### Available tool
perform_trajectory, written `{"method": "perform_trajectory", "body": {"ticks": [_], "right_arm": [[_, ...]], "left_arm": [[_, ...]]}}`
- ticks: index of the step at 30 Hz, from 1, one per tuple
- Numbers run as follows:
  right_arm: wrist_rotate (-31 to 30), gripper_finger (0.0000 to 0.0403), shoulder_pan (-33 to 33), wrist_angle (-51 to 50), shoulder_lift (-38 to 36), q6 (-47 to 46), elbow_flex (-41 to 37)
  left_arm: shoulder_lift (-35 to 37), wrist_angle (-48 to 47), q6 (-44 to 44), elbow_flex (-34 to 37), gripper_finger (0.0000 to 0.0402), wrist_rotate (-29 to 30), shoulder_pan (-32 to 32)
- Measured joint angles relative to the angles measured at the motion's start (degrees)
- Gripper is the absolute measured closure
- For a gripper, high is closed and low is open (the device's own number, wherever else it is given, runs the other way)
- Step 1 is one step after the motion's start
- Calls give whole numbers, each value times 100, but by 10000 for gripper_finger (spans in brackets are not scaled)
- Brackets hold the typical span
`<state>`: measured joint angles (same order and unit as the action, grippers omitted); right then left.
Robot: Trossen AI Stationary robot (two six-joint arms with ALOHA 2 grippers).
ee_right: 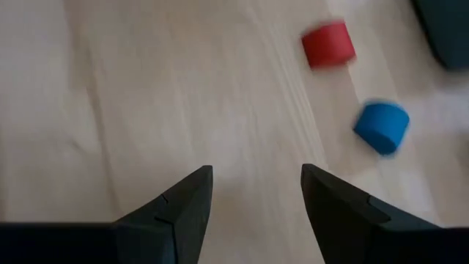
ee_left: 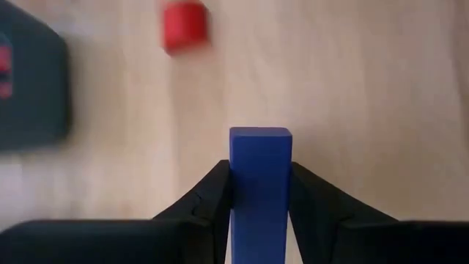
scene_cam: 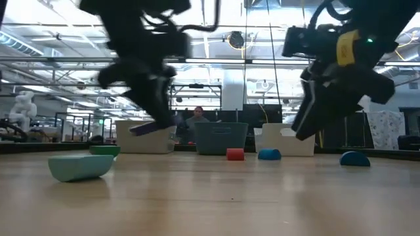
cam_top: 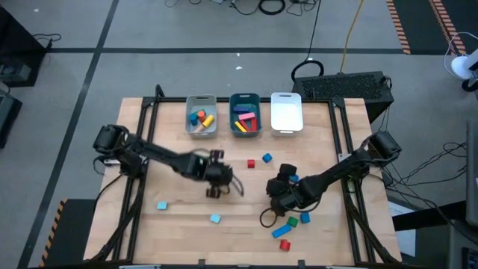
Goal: Sort blocks by size
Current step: Put the purple rectangle block into the blue bin
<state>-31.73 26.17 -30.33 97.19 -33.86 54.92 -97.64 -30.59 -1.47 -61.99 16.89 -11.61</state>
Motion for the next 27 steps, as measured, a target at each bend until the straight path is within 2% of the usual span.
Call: {"method": "perform_trajectory", "body": {"ticks": [4,11,17,22,27], "right_arm": [[155,202,96,-518,-2,-231,-2],[1093,202,323,-948,-2,2,-2],[1266,202,363,-958,-2,18,-2],[1456,202,398,-918,-2,197,-2],[1715,202,450,-839,-5,562,-2]], "left_arm": [[11,467,-749,-73,291,-264,713],[15,474,-1264,-631,292,-302,1692],[-57,542,-1244,-1343,292,-334,2420],[-305,841,-1382,-1809,292,-784,3003],[-922,722,-1401,-2227,292,-1203,3392]]}}
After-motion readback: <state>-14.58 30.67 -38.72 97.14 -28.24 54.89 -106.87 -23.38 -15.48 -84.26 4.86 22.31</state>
